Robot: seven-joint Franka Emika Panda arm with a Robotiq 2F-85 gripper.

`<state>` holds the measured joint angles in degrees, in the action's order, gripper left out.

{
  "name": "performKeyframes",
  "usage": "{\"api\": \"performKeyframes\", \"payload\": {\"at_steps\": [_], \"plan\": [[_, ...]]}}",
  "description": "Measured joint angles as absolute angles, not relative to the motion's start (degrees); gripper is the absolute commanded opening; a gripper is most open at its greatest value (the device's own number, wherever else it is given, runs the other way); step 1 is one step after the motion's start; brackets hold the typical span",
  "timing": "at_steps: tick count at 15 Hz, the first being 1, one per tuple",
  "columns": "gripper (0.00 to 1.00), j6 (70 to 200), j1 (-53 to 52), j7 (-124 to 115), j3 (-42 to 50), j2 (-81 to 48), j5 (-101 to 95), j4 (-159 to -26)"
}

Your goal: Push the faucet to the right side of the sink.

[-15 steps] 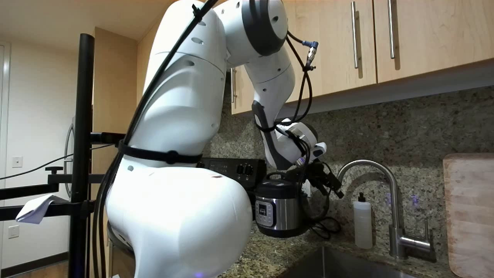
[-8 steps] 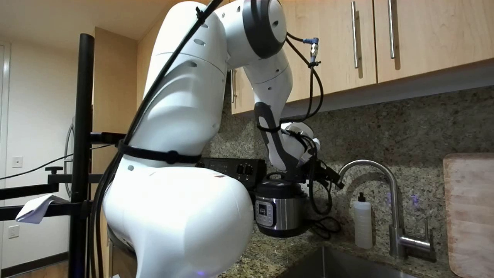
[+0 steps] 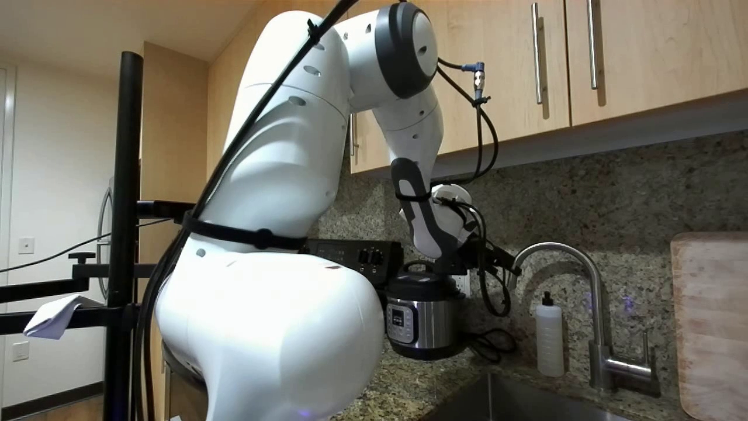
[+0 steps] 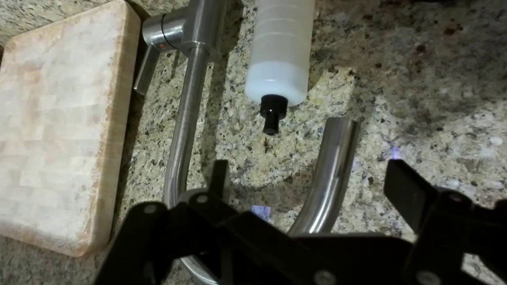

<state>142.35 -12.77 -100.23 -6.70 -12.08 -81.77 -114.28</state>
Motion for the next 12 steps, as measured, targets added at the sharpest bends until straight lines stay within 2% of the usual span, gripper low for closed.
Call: {"api": "performKeyframes", "payload": {"at_steps": [12], "plan": [[1.00, 139.7, -12.9, -97.3, -7.2, -15.5, -81.9, -109.9]]}}
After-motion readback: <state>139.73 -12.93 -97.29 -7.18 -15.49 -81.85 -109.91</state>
